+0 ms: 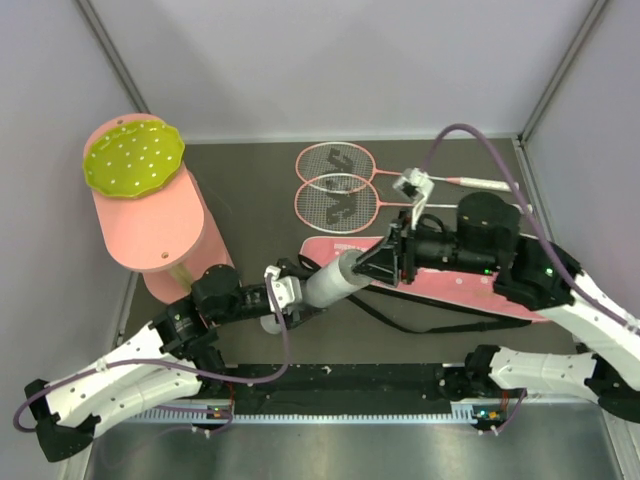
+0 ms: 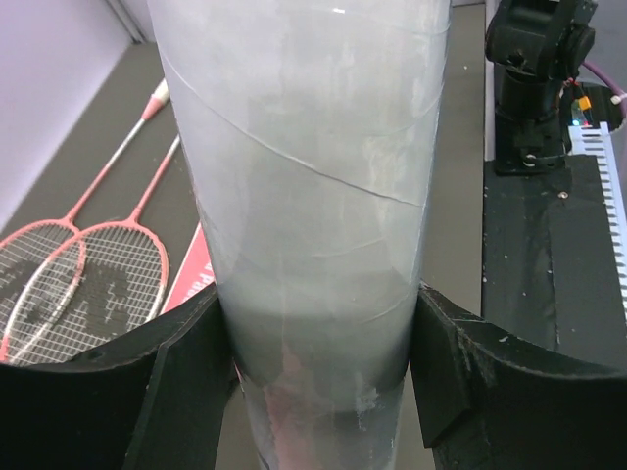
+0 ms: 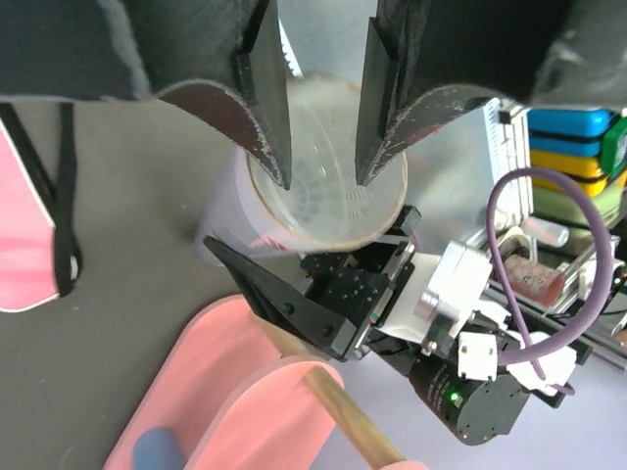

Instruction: Pack up the badminton gear

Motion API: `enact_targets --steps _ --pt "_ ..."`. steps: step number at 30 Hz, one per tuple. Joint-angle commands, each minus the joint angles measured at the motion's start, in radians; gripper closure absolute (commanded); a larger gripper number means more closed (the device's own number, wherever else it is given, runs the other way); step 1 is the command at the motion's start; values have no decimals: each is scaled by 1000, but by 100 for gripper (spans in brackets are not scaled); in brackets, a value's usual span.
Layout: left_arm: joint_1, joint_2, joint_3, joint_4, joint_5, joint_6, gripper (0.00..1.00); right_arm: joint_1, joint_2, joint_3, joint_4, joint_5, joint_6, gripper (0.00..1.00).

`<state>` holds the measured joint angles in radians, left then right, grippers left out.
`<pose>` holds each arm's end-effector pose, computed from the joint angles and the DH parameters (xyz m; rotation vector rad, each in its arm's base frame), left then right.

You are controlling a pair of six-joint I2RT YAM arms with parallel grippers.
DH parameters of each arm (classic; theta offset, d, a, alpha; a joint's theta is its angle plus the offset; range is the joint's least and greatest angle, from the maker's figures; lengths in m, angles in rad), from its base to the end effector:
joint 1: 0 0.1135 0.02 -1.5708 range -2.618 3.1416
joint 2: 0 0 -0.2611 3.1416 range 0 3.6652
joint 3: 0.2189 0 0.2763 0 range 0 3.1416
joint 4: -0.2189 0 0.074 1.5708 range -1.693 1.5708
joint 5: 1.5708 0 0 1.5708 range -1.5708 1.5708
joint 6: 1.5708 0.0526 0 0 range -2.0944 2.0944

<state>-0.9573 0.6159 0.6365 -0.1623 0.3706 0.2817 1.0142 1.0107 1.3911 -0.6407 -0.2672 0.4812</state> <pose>0.0979 -0.1721 0.3125 1.2470 1.2588 -0.8121 0.1097 0.2026 0.4585 -0.7315 1.8892 1.2517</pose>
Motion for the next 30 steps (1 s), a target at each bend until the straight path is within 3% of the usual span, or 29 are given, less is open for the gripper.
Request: enact_targets --steps 1,14,24,30 --pt "-9 -48 -14 167 4 51 100 7 -112 4 -50 137 -53 64" --pt "-9 21 18 92 -18 73 100 9 -136 -26 -71 184 -153 39" --pt "-9 61 45 64 -19 60 100 60 -25 37 -166 357 -225 41" --pt "-9 65 43 61 -21 65 100 147 45 81 -192 501 -253 51"
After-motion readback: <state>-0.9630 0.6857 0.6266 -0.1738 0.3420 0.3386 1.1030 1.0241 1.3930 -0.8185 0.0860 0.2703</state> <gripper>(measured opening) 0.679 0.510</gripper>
